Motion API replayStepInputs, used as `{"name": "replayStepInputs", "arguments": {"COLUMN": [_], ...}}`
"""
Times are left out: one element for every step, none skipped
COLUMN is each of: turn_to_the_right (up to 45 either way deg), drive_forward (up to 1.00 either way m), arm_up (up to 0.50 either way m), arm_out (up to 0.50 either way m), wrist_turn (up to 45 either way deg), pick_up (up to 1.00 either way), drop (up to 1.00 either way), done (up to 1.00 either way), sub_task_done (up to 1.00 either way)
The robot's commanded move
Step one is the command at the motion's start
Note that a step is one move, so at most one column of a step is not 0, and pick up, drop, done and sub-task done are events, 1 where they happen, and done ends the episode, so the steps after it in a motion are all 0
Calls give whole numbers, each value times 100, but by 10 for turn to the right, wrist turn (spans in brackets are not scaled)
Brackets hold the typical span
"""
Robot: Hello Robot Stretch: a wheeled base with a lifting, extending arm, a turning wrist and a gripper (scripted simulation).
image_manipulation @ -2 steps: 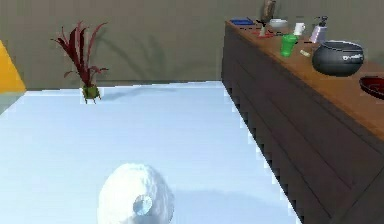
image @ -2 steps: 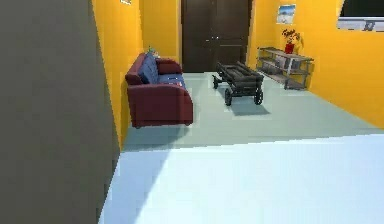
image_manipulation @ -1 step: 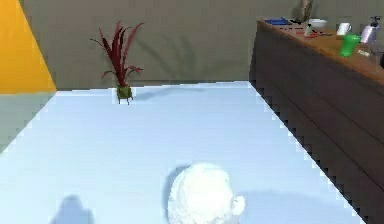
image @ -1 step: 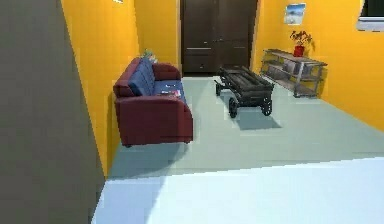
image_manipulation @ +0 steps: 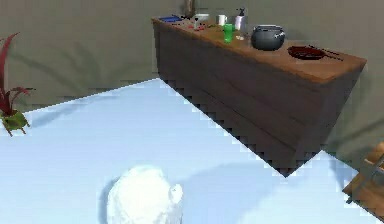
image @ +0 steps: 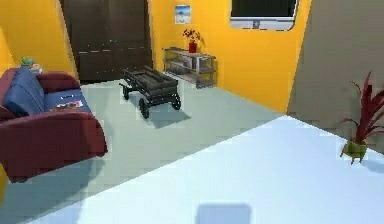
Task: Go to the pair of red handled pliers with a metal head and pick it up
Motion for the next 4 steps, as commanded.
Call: {"name": "replayStepInputs", "arguments": {"turn_to_the_right": [0,450,90,0], "drive_forward": [50,0,0,95], "arm_up": [0,0,0,0], "arm_out": [0,0,0,0], "wrist_turn": [0,0,0,0], "pick_up": [0,0,0,0], "drop": [0,0,0,0], "done": [0,0,0,0], "sub_task_done": [0,0,0,0]}}
